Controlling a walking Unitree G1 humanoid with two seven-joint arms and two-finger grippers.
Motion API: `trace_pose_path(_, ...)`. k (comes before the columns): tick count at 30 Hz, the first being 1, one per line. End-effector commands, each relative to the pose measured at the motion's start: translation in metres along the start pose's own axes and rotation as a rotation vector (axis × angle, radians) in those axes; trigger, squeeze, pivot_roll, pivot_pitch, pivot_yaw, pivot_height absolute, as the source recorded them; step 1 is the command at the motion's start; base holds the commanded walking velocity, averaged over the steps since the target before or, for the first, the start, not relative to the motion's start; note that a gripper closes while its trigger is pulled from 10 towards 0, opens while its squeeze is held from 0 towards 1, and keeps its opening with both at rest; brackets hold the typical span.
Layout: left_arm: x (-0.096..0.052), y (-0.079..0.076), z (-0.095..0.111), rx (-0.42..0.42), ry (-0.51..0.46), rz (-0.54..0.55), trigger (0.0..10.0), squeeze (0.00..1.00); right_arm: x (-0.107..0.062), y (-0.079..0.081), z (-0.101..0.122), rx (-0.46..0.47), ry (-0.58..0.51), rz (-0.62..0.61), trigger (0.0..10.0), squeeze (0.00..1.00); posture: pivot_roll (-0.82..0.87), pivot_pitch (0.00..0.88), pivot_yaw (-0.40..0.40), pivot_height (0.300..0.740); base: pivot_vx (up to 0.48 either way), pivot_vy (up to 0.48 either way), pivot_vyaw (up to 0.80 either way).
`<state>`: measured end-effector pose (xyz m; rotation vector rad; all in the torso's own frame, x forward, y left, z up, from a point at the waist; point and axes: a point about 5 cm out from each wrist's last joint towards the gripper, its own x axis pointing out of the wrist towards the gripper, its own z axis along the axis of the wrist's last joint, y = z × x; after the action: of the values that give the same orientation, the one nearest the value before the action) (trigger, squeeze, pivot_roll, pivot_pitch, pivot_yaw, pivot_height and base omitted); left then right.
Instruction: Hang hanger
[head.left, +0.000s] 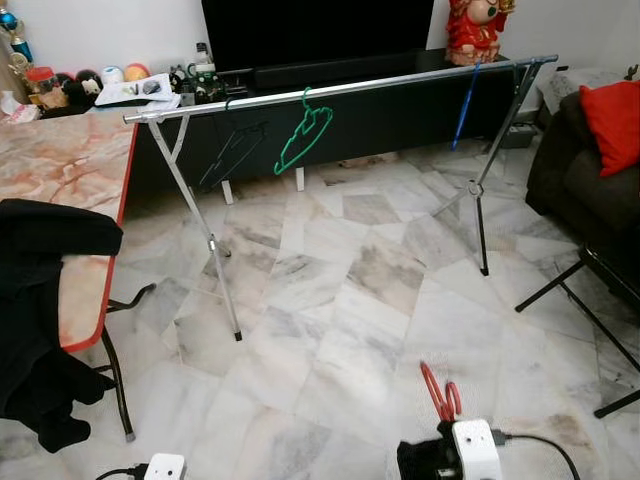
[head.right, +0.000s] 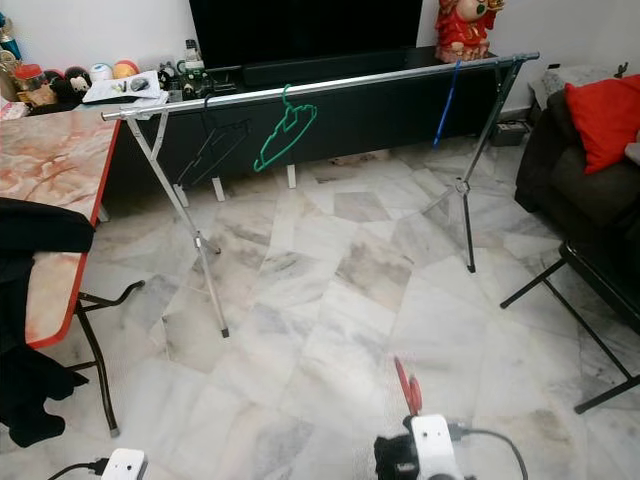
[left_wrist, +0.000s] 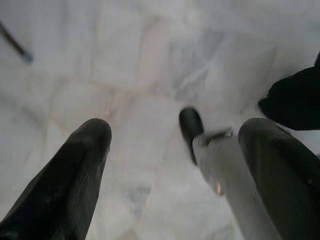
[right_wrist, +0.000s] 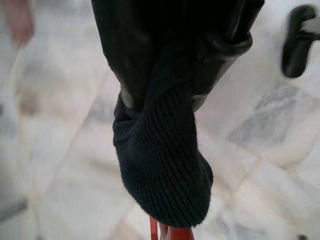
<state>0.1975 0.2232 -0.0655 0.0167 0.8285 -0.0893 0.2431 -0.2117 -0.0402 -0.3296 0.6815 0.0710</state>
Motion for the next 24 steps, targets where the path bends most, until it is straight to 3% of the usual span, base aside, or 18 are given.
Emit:
trace_pose_path(1,-0.001,0.005,0.005,0.045,-0.017,-0.005,10.0,0.00,0.005,0.000,0.026,-0.113,-0.106,0.054,10.0,0.00,0.00,0.072,0.070,0.740,0.000,0.000,0.00)
trace_pose_path(3,0.002,0.004,0.019,0.059,-0.065,-0.024,10.0,0.00,0.007,0.000,0.048,-0.275,-0.178,0.157,10.0,0.00,0.00,0.066,0.071,0.740,0.000,0.000,0.00)
trace_pose_path(6,0.003,0.002,0.027,0.080,-0.094,-0.036,10.0,0.00,0.008,-0.002,0.061,-0.339,-0.218,0.200,10.0,0.00,0.00,0.064,0.071,0.740,0.000,0.000,0.00)
trace_pose_path(9,0.006,-0.005,0.047,0.145,-0.170,-0.084,10.0,0.00,0.006,-0.009,0.091,-0.387,-0.315,0.310,10.0,0.00,0.00,0.058,0.069,0.740,0.000,0.000,0.00)
trace_pose_path(12,0.008,-0.008,0.055,0.165,-0.200,-0.089,10.0,0.00,0.004,-0.010,0.102,-0.432,-0.345,0.362,10.0,0.00,0.00,0.058,0.066,0.740,0.000,0.000,0.00)
trace_pose_path(14,0.008,-0.012,0.074,0.190,-0.271,-0.136,10.0,0.00,-0.003,-0.006,0.117,-0.576,-0.394,0.524,10.0,0.00,-0.01,0.049,0.064,0.740,0.000,0.000,0.00)
trace_pose_path(21,0.008,-0.021,0.099,0.198,-0.382,-0.161,10.0,0.00,-0.021,-0.008,0.158,-0.679,-0.483,0.765,10.0,0.00,0.00,0.046,0.050,0.740,0.000,0.000,0.00)
trace_pose_path(24,0.009,-0.027,0.107,0.225,-0.402,-0.177,10.0,0.00,-0.024,-0.010,0.170,-0.719,-0.501,0.771,10.0,0.00,0.01,0.054,0.045,0.740,0.000,0.000,0.00)
